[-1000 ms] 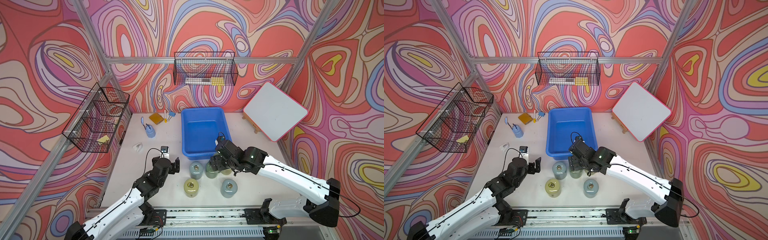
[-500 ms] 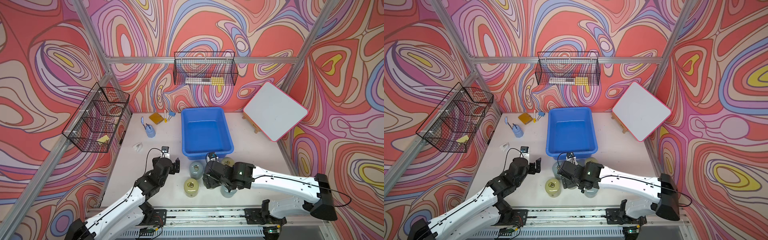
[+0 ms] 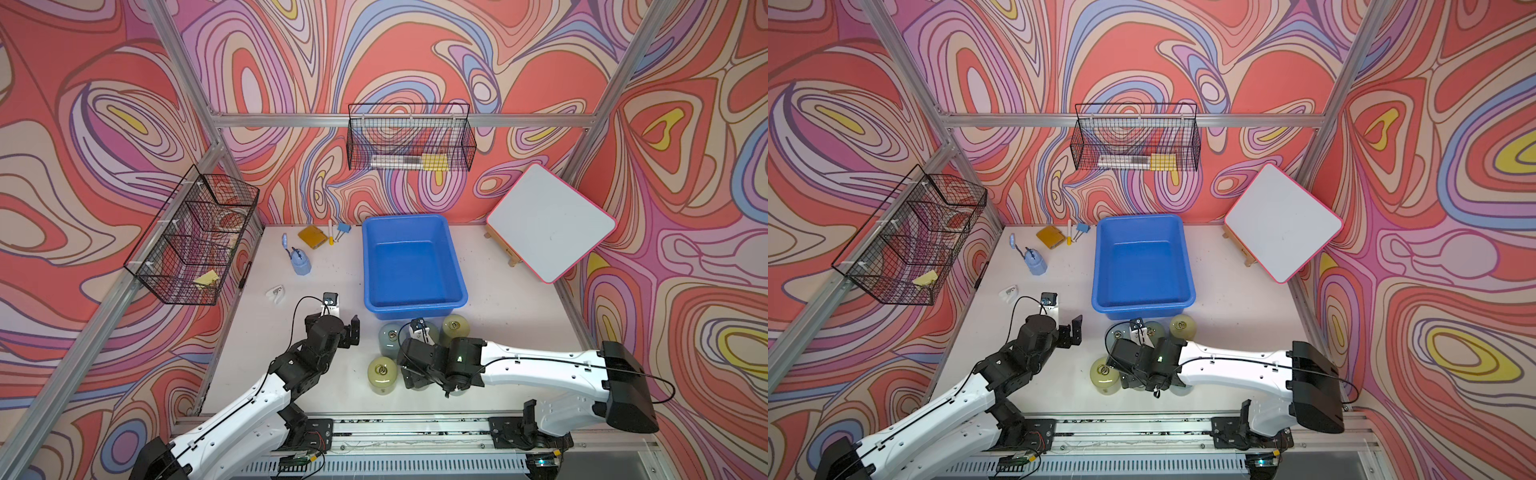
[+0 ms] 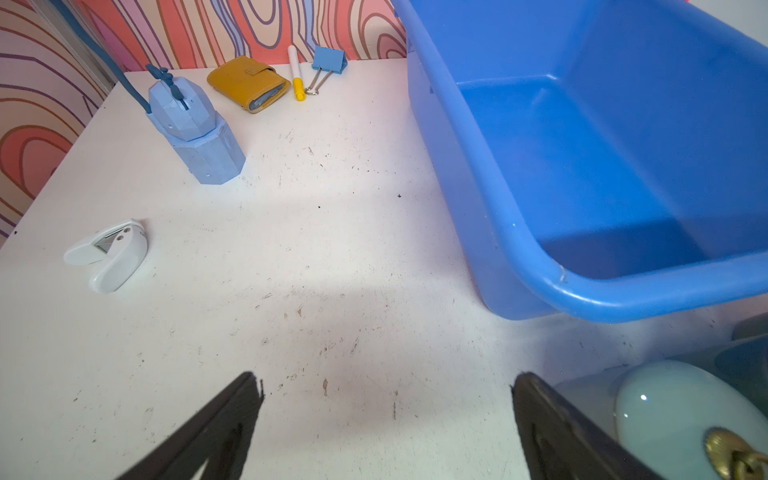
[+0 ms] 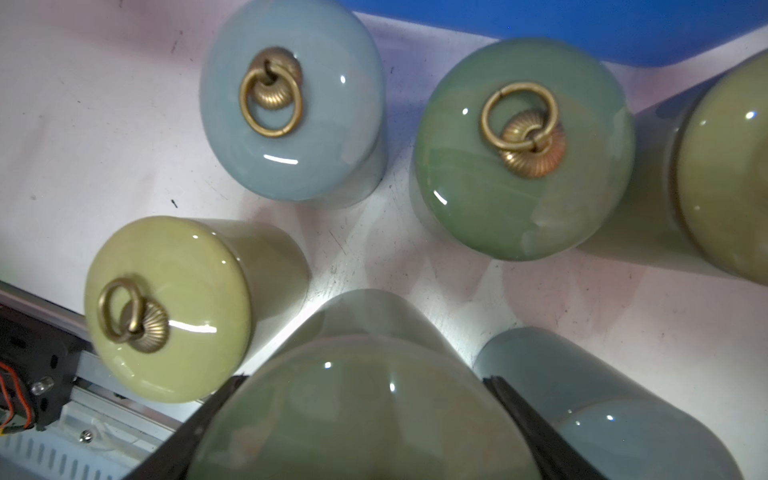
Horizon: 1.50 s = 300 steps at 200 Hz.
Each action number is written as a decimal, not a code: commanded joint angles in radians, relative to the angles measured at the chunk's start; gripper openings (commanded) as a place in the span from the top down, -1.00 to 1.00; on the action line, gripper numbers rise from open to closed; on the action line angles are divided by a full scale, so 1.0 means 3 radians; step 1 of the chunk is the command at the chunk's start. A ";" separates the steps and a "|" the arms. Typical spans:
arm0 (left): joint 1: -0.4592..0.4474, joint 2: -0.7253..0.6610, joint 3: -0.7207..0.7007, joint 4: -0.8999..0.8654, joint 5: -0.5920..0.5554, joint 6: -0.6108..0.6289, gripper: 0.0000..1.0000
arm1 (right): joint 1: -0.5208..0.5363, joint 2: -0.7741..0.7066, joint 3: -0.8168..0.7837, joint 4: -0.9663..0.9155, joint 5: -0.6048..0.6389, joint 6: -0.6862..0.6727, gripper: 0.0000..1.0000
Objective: Take the tea canister out of the basket
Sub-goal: Place the tea canister at the center of the board.
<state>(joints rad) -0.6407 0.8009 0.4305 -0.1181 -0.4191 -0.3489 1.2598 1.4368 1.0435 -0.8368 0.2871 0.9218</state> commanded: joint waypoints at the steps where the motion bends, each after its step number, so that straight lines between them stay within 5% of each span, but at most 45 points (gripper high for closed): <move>1: 0.0020 -0.0031 -0.0035 0.0052 -0.0039 -0.0039 -0.98 | 0.0044 0.0019 -0.0029 0.0233 0.0054 0.0122 -0.28; 133: 0.0019 -0.0065 -0.0053 0.0047 -0.0058 -0.0033 -0.98 | 0.0111 0.0337 -0.0261 0.0423 -0.0047 0.0310 -0.30; 262: 0.0019 -0.0143 -0.0060 0.0036 -0.0030 -0.0013 -0.98 | 0.0203 0.0389 -0.0239 0.0296 0.0000 0.0362 -0.96; 300: 0.0019 -0.0226 -0.0098 0.0052 0.0030 0.0029 -0.98 | 0.0221 0.0269 -0.0159 0.0158 0.0060 0.0354 -0.96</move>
<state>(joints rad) -0.6407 0.7597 0.4198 -0.1143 -0.4198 -0.3481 1.3148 1.5524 0.9642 -0.7475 0.2726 1.0164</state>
